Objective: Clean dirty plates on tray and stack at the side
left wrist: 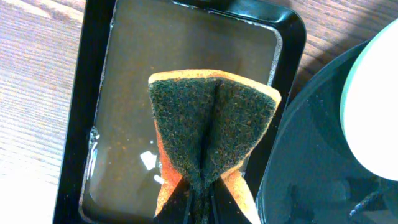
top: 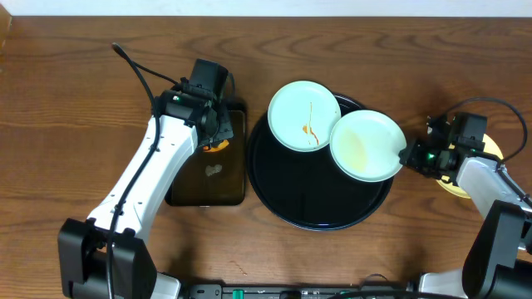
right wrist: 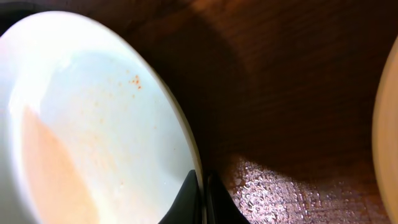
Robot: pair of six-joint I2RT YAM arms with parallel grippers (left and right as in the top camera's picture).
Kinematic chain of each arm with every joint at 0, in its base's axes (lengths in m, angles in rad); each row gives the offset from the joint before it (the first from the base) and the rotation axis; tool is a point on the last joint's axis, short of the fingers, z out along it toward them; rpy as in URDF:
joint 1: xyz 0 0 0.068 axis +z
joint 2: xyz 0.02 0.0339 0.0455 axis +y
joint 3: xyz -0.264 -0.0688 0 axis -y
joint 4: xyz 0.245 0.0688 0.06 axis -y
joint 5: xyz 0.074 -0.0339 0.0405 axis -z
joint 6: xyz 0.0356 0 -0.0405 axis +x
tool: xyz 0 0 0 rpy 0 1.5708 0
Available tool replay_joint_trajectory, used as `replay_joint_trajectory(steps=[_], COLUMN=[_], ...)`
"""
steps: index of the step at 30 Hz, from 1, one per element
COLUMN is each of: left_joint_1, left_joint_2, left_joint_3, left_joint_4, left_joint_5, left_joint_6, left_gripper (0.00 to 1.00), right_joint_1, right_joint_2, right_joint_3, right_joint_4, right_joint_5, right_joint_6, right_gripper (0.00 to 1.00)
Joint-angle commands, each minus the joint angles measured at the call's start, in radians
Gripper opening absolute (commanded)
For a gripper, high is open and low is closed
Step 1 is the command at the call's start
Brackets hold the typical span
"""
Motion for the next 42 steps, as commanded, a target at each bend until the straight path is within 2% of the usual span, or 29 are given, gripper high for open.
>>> replay_joint_trajectory(steps=[1,7,13,17,27,33,42], left_joint_1=[0.002,0.002,0.002,0.002,0.002,0.002,0.002], left_joint_2=[-0.01,-0.01,-0.01,-0.01,-0.01,-0.01,-0.01], left_joint_3=[0.002,0.002,0.002,0.002,0.002,0.002,0.002], left_joint_4=[-0.002,-0.002,-0.002,-0.002,-0.002,-0.002,0.002], left_joint_5=[-0.001,-0.001,-0.001,-0.001,-0.001,-0.001,-0.001], left_joint_6=[0.006,0.006,0.006,0.006,0.006,0.006,0.006], left_gripper=[0.08,0.07,0.08,0.08,0.07,0.07,0.07], right_joint_1=[-0.029,-0.035,-0.03,0.015,0.232,0.332,0.588], right_joint_2=[-0.015,-0.131,-0.261,-0.36,-0.542,-0.599,-0.617], right_joint_3=[0.002,0.002,0.002,0.002,0.002,0.002,0.002], right_joint_4=[0.013,0.055,0.045,0.046,0.049,0.042,0.047], right_joint_5=[-0.059,-0.203,-0.163,-0.033,0.302,0.475,0.902], right_joint_6=[-0.025,-0.069,-0.117,-0.168,-0.218,-0.26,-0.428], right_gripper=[0.01,0.01,0.01,0.01,0.01,0.01,0.01])
